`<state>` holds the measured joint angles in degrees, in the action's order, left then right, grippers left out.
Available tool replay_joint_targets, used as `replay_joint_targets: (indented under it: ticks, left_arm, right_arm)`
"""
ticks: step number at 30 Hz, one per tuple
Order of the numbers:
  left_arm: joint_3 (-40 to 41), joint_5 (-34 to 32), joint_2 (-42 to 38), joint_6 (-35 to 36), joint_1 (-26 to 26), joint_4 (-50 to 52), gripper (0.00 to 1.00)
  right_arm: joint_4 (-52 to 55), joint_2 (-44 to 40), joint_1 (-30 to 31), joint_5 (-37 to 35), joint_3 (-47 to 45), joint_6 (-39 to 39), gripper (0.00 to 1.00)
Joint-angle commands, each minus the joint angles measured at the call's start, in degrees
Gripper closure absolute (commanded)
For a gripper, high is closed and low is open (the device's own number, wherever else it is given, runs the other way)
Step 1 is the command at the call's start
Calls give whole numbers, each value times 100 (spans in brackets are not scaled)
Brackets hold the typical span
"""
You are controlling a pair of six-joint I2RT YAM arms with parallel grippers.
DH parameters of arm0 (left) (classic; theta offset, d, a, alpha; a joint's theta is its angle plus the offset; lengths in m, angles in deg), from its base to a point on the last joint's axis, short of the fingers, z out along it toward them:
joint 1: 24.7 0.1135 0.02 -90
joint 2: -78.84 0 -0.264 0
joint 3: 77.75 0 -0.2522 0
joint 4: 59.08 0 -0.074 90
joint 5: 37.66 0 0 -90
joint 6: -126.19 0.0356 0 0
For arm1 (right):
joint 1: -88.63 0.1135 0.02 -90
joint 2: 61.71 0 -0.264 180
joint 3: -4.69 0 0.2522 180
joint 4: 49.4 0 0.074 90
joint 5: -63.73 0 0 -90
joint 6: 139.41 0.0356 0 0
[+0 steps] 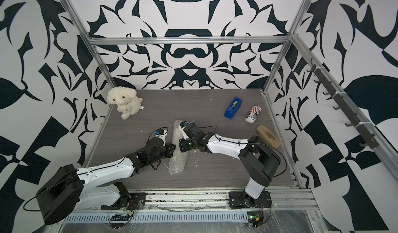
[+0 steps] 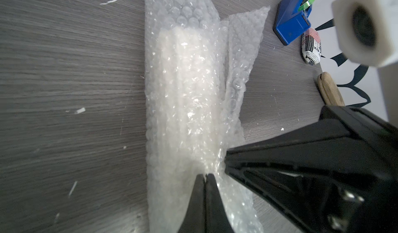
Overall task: Wrap vases in bubble wrap
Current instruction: Stick the tape on the bubble wrap.
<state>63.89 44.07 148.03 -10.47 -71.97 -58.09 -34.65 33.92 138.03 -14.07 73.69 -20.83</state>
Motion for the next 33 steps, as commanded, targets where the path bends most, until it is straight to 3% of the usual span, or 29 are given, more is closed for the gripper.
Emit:
replay_joint_targets:
  ticks: [1, 10, 18, 20, 24, 26, 32, 33]
  left_arm:
    - [123, -47, 45, 40, -2, 104, 100]
    - [120, -365, 147, 126, -2, 394, 100]
    - [-8, -568, 182, 113, -2, 781, 72]
    - [-77, -589, 200, 91, -2, 909, 71]
    - [-43, -595, 200, 23, -2, 838, 73]
    - [-36, -666, 196, -51, -2, 825, 85]
    - [-101, -623, 153, -89, -2, 693, 87]
    - [-114, -668, 112, -134, -2, 719, 86]
  right_arm:
    - [-10, 102, 118, -260, -152, -205, 100]
    - [5, 178, 164, -290, -121, -238, 100]
    - [182, 236, 182, -341, -18, -289, 100]
    - [206, 263, 180, -332, 8, -293, 100]
    - [207, 281, 192, -284, 61, -273, 100]
    - [113, 240, 190, -219, 44, -247, 100]
    - [-364, -59, 196, -7, -17, -109, 71]
    - [-410, -87, 195, 29, -7, -94, 70]
